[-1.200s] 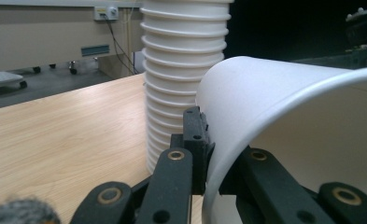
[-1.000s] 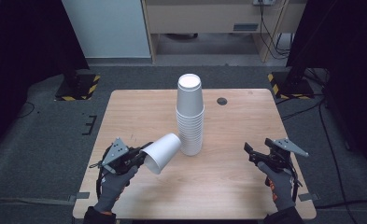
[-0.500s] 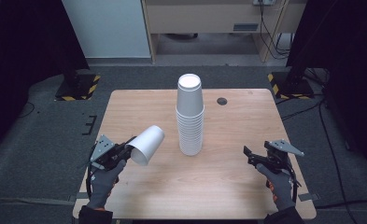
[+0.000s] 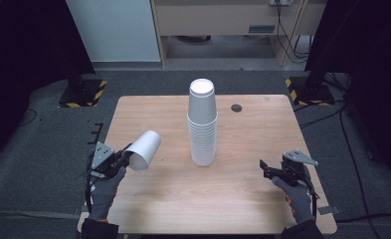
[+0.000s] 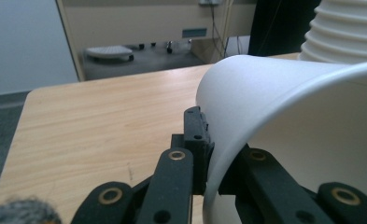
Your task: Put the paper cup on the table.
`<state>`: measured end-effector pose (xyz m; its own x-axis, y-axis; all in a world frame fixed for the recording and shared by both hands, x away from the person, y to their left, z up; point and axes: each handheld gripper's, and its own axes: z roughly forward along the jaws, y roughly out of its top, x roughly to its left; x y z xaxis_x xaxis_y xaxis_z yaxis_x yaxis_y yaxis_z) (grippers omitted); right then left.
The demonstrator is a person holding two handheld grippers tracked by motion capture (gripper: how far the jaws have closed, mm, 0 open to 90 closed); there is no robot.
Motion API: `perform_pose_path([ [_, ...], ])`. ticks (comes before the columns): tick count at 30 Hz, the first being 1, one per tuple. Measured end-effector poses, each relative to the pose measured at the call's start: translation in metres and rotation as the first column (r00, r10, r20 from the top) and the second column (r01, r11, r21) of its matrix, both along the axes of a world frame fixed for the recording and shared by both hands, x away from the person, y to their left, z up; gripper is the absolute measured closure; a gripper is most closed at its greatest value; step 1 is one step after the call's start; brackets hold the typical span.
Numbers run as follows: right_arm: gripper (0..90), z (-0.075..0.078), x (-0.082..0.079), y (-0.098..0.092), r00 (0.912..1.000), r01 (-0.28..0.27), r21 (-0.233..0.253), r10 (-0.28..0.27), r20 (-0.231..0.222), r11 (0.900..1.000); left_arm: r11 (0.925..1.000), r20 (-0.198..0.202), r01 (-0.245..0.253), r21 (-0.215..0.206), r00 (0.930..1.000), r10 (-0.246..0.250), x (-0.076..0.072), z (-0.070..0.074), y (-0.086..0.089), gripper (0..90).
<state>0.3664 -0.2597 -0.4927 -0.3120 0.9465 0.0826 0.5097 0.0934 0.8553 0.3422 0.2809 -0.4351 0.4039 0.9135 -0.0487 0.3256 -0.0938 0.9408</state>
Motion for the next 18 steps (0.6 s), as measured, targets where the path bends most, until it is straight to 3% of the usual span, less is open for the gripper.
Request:
perform_pose_path([
  [10, 7.6, -0.008, 0.002, 0.003, 0.9991, -0.022, -0.036, 0.020, -0.037, 0.999, 0.9985, -0.111, -0.048, 0.024, 0.9925, 0.051, 0.006, -0.004, 0.013, 85.8],
  [15, 7.6, -0.014, 0.003, 0.004, 0.9974, -0.030, -0.056, 0.027, -0.067, 0.998, 0.9972, -0.173, -0.062, 0.042, 0.9826, 0.069, 0.009, -0.006, 0.021, 86.1],
  [18, 7.4, -0.021, 0.005, 0.004, 0.9958, -0.034, -0.083, 0.027, -0.088, 0.996, 0.9968, -0.223, -0.065, 0.047, 0.9721, 0.074, 0.013, -0.005, 0.026, 86.0],
])
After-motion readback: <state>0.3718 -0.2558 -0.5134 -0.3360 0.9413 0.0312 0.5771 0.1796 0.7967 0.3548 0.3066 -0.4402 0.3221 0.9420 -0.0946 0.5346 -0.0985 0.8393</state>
